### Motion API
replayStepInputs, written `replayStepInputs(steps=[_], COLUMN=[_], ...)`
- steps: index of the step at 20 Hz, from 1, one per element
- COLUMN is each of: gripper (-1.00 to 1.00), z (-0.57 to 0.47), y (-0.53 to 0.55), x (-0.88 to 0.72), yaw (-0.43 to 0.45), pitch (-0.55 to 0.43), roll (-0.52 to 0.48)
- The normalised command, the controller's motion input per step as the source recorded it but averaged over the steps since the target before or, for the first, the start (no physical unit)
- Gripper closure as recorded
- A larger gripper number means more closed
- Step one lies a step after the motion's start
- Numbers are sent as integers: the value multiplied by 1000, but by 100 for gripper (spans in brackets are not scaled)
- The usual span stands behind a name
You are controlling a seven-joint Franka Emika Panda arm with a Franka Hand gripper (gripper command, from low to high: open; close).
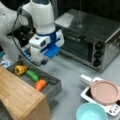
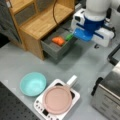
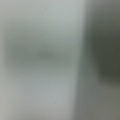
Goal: Open the drawer. Pick up the carrot. Put the carrots in the drawer.
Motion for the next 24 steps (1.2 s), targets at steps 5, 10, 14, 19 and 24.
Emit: replayStepInputs(steps=[5, 10, 14, 19, 24], gripper=[-100, -100, -100, -100, -100], z=[67, -92, -92, 61, 90], y=[-60, -127, -118, -35, 1], x=[192, 213, 218, 193, 189], yaw=[-76, -28, -36, -27, -32], pitch=[124, 87, 57, 60, 74], roll=[182, 199, 199, 191, 147])
